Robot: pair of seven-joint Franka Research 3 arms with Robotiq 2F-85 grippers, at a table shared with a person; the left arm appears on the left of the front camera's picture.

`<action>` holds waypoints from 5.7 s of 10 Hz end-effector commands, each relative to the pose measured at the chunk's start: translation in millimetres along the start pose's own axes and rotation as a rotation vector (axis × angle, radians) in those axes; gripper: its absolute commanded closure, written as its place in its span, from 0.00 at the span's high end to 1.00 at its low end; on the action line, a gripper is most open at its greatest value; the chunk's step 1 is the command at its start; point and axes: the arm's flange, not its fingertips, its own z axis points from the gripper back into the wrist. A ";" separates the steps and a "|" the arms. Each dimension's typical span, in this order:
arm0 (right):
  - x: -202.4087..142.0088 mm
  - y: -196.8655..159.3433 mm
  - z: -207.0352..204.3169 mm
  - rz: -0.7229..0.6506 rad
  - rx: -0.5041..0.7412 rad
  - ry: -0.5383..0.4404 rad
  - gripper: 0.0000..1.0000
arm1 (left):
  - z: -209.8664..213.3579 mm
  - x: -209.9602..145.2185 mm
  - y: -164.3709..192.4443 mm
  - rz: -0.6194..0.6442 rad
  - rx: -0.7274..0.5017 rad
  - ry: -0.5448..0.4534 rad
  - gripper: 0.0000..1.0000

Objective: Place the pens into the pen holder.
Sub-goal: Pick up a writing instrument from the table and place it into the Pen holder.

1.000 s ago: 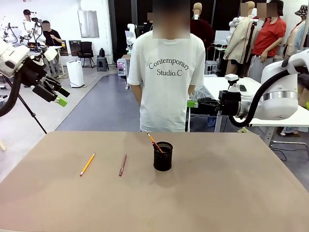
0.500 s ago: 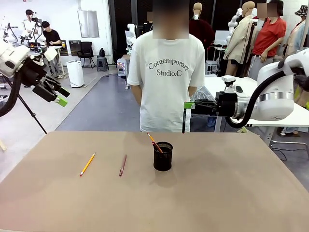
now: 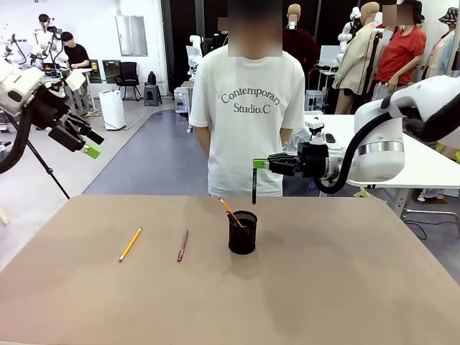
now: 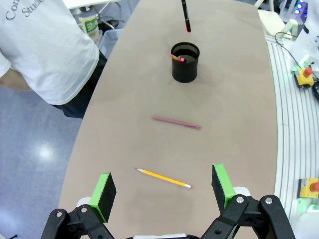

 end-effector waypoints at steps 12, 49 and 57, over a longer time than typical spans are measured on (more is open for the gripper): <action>-48.1 -23.4 -17.1 0.007 0.035 0.092 0.74 | 0.9 0.3 -0.2 -0.001 -0.005 -0.004 1.00; 106.4 18.1 137.9 0.114 -0.187 0.579 1.00 | 0.9 0.3 -0.2 -0.001 -0.005 -0.004 1.00; 106.4 18.1 137.9 0.114 -0.187 0.579 1.00 | 0.9 0.3 -0.2 -0.001 -0.005 -0.004 1.00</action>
